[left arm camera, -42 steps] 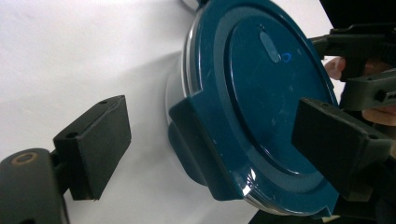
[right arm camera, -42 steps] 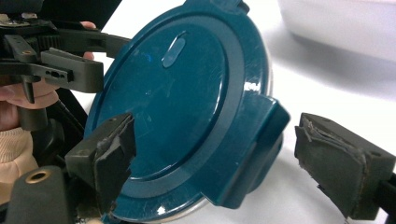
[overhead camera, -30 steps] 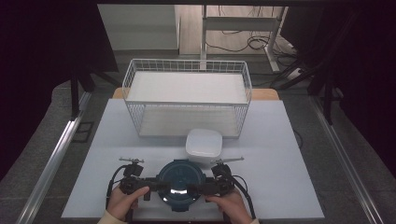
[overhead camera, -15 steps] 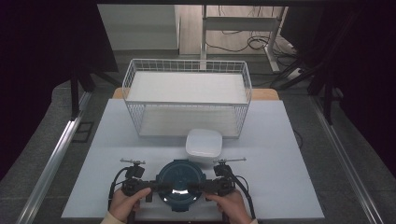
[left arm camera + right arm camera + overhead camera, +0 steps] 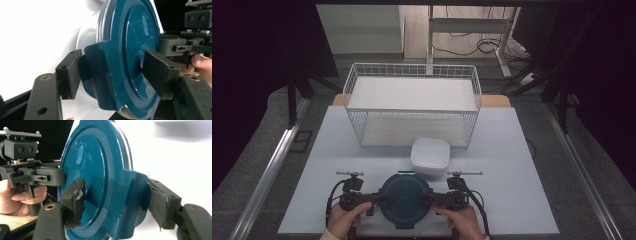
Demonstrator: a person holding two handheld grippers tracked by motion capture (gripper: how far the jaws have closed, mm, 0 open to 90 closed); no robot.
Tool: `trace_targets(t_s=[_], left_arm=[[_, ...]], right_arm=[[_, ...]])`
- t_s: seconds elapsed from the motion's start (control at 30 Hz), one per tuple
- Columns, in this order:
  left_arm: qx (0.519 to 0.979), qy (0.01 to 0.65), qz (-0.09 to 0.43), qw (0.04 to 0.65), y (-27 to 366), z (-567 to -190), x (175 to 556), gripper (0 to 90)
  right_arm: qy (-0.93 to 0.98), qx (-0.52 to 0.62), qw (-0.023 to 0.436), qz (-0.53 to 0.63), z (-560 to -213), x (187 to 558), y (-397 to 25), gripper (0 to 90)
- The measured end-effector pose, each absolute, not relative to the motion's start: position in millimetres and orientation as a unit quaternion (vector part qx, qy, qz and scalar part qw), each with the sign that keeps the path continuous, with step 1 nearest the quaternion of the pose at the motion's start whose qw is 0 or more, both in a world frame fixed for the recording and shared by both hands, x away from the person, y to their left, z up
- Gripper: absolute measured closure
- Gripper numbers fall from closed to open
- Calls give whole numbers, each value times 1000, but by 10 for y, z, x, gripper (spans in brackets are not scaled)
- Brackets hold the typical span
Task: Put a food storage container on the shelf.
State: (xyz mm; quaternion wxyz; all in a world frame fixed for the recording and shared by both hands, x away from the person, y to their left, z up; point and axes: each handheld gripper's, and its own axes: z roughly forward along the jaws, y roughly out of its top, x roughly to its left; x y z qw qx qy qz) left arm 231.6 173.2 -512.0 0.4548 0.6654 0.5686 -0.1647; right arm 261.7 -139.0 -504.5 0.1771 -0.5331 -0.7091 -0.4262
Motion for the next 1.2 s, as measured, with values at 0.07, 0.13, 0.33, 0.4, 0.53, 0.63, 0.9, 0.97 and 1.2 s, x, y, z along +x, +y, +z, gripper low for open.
trace_targets(t_s=[0.07, 0.13, 0.33, 0.4, 0.53, 0.63, 0.9, 0.97, 1.2], left_arm=[[663, 570, -164, 457, 1748, -5107, 2311, 346], [661, 570, -162, 461, 1766, -5093, 2308, 355], [663, 568, -151, 464, 1789, -5032, 2286, 374], [664, 567, -147, 464, 1789, -5014, 2279, 381], [664, 564, -141, 471, 1792, -4980, 2263, 390], [665, 560, -135, 475, 1790, -4942, 2246, 392], [668, 546, -128, 489, 1756, -4858, 2205, 399], [669, 543, -129, 490, 1745, -4849, 2202, 400], [676, 536, -122, 491, 1728, -4787, 2206, 401]], right_arm=[[-710, -533, 173, -427, -5015, 2599, -1387, 372], [-711, -531, 169, -429, -4989, 2586, -1380, 384], [-715, -523, 163, -434, -4952, 2567, -1363, 397], [-714, -522, 164, -436, -4953, 2570, -1367, 397], [-719, -515, 159, -439, -4933, 2568, -1369, 396], [-722, -509, 155, -442, -4903, 2560, -1370, 395], [-735, -488, 129, -453, -4755, 2538, -1402, 393], [-736, -486, 124, -453, -4724, 2532, -1411, 392], [-740, -479, 117, -457, -4667, 2531, -1433, 392]])
